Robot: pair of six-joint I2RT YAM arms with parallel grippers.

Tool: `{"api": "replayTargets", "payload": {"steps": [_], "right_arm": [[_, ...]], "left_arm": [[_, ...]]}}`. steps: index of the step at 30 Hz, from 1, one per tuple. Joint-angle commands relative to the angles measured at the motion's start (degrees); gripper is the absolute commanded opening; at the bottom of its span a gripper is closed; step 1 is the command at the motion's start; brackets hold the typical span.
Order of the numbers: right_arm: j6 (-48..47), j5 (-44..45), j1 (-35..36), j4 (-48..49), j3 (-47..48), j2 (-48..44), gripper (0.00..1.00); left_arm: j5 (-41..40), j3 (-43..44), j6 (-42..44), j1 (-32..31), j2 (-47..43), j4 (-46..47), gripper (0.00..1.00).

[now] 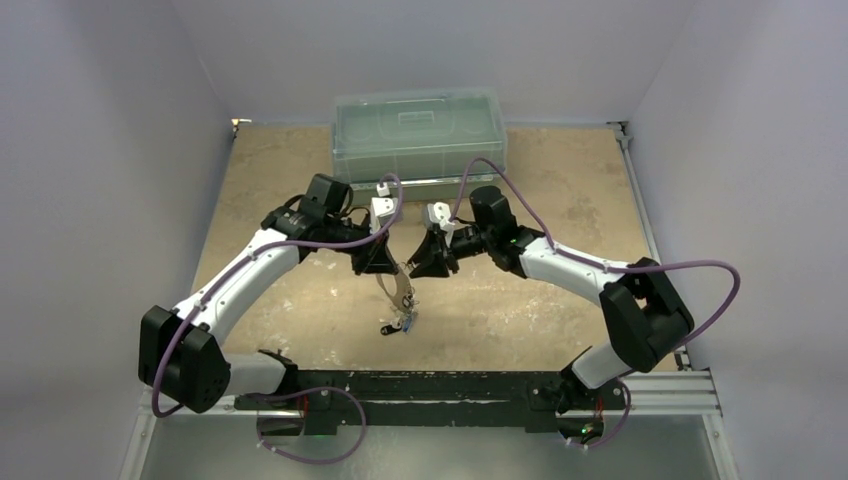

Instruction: Remove the keys from the keyring

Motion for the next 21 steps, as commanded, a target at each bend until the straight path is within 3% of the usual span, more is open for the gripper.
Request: {"api": "replayTargets", "payload": {"steps": [1, 12, 16, 19, 21], "right_arm": [[-4.6, 1.18, -1.52, -4.31, 1.53, -2.14, 0.0], [-3.16, 3.64, -1.72, -0.22, -0.06, -1.47, 0.0], [-3.32, 1.05, -1.66, 0.06, 0.73, -1.03, 0.0], [-5.19, -0.9, -1.62, -2.01, 2.18, -0.46, 0.0], [-5.89, -2.77, -1.47, -3.07, 3.3, -0.22, 0.0]], "left_arm": [[-1.36, -0.17, -5.83, 0.38, -2.56, 1.67, 0.0], [-0.98, -3.1, -8.92, 0.38, -4.97, 5.19, 0.0], [2.07, -3.23, -1.7, 0.45, -6.1, 3.33, 0.0], [2.38, -3.35, 4.54, 1.2, -8.24, 3.5, 0.28], [3.19, -3.41, 8.37, 2.18, -9.1, 4.15, 0.36]]}}
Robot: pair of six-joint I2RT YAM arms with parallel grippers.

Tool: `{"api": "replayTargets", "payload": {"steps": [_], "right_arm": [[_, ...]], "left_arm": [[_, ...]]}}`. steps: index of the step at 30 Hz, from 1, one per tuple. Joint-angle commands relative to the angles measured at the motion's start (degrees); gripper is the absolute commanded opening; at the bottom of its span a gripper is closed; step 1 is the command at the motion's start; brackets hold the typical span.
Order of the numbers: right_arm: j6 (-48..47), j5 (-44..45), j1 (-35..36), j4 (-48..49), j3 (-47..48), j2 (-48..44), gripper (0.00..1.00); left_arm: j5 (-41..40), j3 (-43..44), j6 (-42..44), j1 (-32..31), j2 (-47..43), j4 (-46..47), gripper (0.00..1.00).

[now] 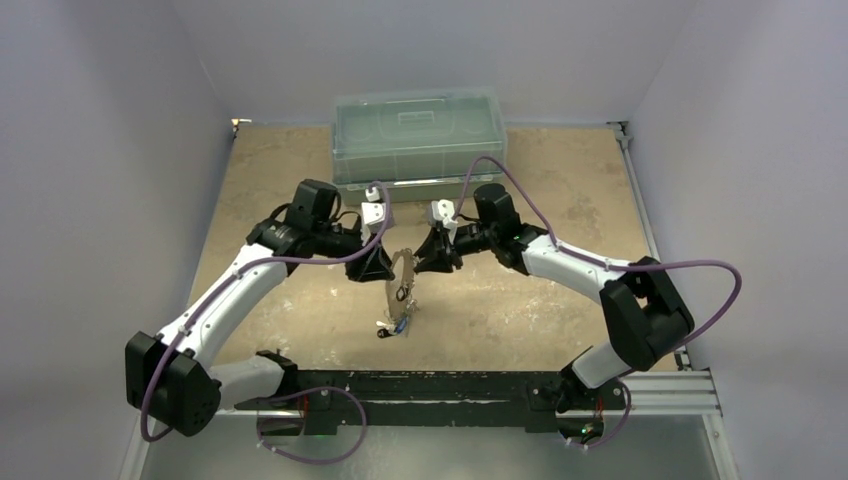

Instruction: Remove the keys from the keyring

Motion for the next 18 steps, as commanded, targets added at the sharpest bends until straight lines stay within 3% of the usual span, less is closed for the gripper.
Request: {"api": "replayTargets", "payload": {"steps": [1, 8, 11, 15, 18], "right_arm": [[-2.58, -5.26, 0.3, -1.84, 4.15, -0.34, 0.0], [-8.4, -6.51, 2.01, -11.39, 7.99, -1.01, 0.0], [-10.77, -5.92, 2.74, -15.31, 8.94, -1.34, 0.0], [-10.72, -5.32, 2.81, -15.68, 9.31, -1.35, 0.0], [-10.25, -5.36, 2.85, -15.47, 9.66, -1.07, 0.0]], "left_arm": [[3.71, -0.1, 11.61, 2.07, -3.67, 1.16, 0.38], [5.53, -3.28, 25.72, 2.19, -3.32, 3.04, 0.43], [4.93, -5.8, 26.5, 2.19, -4.2, 7.8, 0.43], [6.84, -5.88, 28.96, 1.42, -2.62, 7.0, 0.42], [7.26, -7.61, 25.46, 0.37, -2.11, 11.48, 0.42]]}}
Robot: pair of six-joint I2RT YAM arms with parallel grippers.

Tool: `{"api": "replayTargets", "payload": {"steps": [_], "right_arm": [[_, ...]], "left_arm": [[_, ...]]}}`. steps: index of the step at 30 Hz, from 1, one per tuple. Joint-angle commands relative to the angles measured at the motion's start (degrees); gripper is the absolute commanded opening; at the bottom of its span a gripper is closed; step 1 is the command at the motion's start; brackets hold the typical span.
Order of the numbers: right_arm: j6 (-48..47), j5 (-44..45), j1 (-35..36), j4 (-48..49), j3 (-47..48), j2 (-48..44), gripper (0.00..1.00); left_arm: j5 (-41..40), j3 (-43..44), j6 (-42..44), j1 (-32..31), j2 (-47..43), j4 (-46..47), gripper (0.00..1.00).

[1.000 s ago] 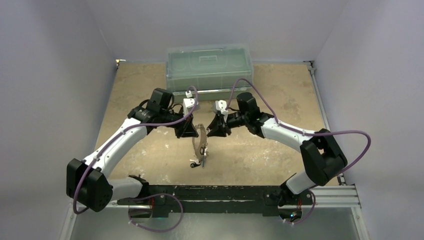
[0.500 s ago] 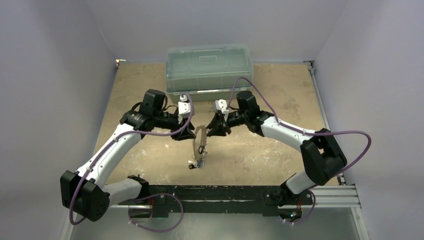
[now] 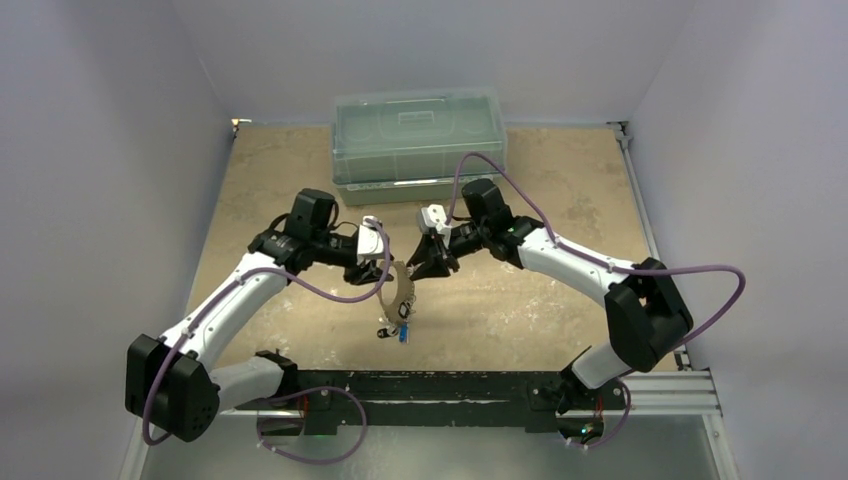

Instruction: Remove the keys from the keyring

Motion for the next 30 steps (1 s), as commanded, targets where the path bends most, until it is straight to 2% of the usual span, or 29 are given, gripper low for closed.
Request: {"api": "replayTargets", "payload": {"steps": [1, 10, 13, 23, 30], "right_arm": [[-1.09, -0.78, 0.19, -1.32, 2.86, -1.13, 0.0], [2.32, 0.43, 0.2, 0.87, 2.75, -0.89, 0.0], [3.55, 0.68, 0.2, 2.11, 2.61, -0.86, 0.0], [4.76, 2.23, 0.21, 3.62, 2.12, -0.86, 0.0], [5.27, 3.46, 0.17, 4.14, 1.95, -0.82, 0.0]], "left_arm": [[3.41, -2.48, -1.16, -1.59, 0.52, 8.78, 0.42], [3.02, -6.28, -10.84, -3.83, 1.46, 20.27, 0.37], [3.02, -7.23, -12.17, -4.43, 1.45, 21.7, 0.32], [3.98, -7.87, -14.25, -4.92, 0.88, 21.7, 0.12], [4.93, -8.1, -14.7, -5.44, 0.51, 20.79, 0.08]]}}
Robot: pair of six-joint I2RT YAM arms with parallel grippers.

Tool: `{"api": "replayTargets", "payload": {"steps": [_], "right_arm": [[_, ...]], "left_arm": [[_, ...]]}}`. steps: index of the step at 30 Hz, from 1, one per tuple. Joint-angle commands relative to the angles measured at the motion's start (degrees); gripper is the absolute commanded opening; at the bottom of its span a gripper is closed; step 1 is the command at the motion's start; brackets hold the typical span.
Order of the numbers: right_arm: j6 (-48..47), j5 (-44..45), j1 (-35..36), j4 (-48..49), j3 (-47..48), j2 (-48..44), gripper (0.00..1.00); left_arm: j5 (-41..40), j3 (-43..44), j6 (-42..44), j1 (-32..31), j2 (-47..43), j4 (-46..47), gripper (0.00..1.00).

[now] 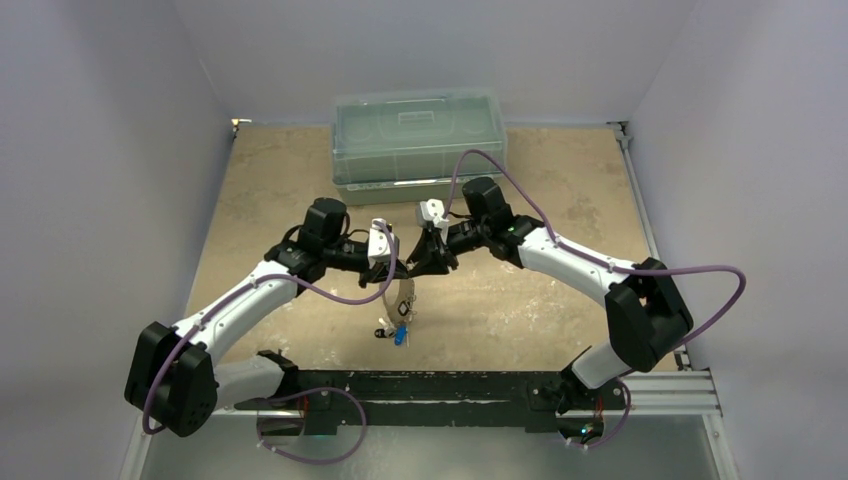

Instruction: Remove the keys from the keyring

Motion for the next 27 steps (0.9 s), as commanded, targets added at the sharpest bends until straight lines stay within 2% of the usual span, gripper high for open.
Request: {"api": "replayTargets", "payload": {"steps": [1, 7, 11, 12, 27], "right_arm": [[0.59, 0.98, 0.17, 3.09, 1.54, -0.78, 0.0], [0.41, 0.23, 0.16, 3.09, 1.62, -0.69, 0.0], [-0.33, -0.17, 0.06, 2.4, 1.4, -0.99, 0.0], [-0.68, -0.17, 0.0, 2.02, 1.32, -1.03, 0.0], [-5.3, 1.15, -2.71, -2.46, -0.79, -2.62, 0.0]], "left_arm": [[3.53, -0.4, -0.79, -0.71, -0.98, 0.55, 0.08], [2.49, -0.7, -1.1, -0.86, -0.65, 1.33, 0.17], [0.93, -0.54, -2.36, -0.8, -0.76, 2.01, 0.01], [0.57, -0.37, -2.37, -0.8, -0.88, 1.51, 0.0], [-5.05, -4.72, 1.58, -0.79, -8.3, 0.34, 0.0]]}}
